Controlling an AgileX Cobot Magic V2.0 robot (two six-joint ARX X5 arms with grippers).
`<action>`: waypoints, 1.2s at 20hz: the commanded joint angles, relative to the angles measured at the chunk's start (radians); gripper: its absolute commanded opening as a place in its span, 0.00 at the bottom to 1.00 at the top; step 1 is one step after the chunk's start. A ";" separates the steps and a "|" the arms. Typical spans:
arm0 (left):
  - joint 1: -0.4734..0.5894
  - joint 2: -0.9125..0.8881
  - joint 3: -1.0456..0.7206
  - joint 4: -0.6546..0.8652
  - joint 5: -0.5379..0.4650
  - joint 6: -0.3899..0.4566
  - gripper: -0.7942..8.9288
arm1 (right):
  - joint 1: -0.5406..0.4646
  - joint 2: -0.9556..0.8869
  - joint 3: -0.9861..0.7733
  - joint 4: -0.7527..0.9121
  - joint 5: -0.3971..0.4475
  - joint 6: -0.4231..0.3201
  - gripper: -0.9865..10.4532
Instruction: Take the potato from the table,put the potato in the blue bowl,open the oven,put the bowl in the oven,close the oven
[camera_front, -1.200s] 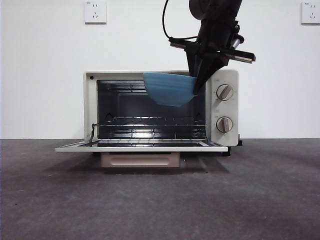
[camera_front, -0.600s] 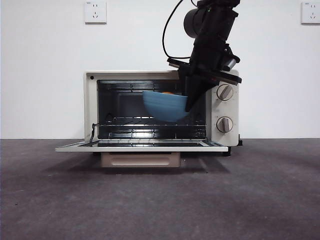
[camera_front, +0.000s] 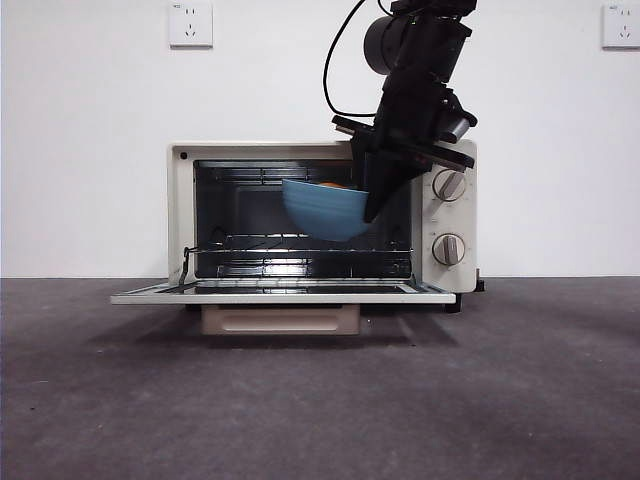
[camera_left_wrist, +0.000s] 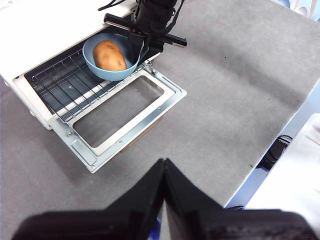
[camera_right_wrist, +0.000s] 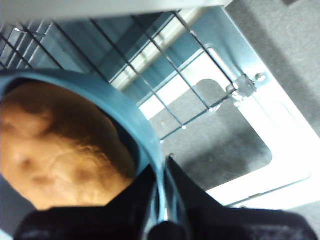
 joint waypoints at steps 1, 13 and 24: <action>-0.004 -0.005 -0.002 0.003 0.000 0.011 0.08 | 0.000 0.028 0.000 0.026 -0.007 0.003 0.09; -0.004 -0.005 -0.002 0.003 0.000 0.011 0.08 | 0.000 0.027 0.029 0.062 -0.006 0.000 0.29; -0.004 -0.005 -0.002 0.003 -0.001 0.011 0.08 | 0.000 0.027 0.243 -0.217 0.057 -0.103 0.29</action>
